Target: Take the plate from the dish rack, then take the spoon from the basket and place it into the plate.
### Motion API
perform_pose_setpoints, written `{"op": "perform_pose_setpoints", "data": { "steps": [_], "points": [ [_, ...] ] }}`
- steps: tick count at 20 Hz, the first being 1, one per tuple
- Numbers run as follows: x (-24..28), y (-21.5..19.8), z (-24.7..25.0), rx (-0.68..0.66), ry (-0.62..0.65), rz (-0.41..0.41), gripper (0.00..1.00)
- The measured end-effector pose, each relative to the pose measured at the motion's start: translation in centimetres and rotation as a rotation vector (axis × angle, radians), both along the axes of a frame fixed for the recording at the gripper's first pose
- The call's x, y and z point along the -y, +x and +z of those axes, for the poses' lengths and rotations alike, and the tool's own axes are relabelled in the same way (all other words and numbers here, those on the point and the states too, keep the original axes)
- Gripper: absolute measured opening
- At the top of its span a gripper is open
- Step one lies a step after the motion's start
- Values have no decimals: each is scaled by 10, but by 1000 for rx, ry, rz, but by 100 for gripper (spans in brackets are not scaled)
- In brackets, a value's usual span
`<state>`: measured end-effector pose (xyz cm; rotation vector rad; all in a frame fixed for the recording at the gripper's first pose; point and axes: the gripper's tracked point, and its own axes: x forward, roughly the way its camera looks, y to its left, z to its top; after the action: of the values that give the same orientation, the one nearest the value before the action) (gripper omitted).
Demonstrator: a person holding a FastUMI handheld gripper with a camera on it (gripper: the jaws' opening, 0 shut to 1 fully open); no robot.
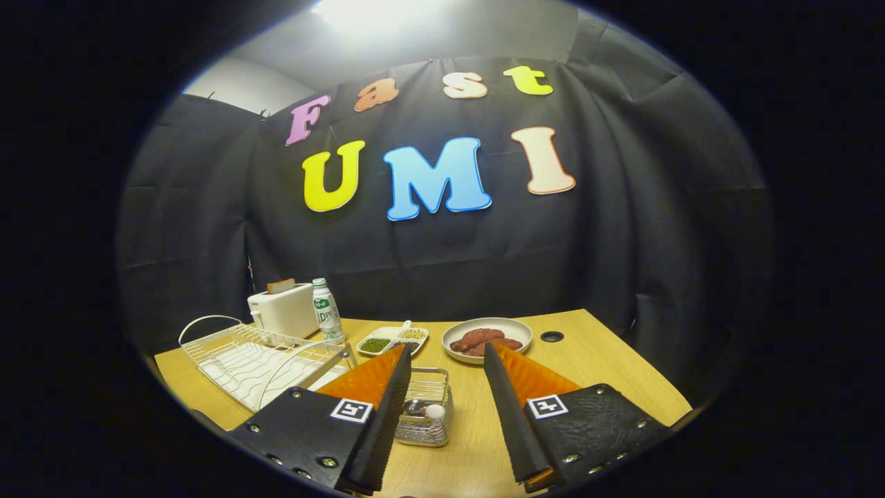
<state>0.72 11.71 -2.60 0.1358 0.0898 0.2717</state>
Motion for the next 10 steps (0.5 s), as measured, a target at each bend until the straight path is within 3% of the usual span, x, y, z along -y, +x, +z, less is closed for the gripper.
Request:
{"op": "perform_pose_setpoints", "data": {
  "steps": [6,8,10],
  "points": [
    [-7,25,-40,-50,-1,8,66],
    [-13,34,-49,-63,-11,17,62],
    [-23,38,-51,-63,-5,51,48]
  ]
}}
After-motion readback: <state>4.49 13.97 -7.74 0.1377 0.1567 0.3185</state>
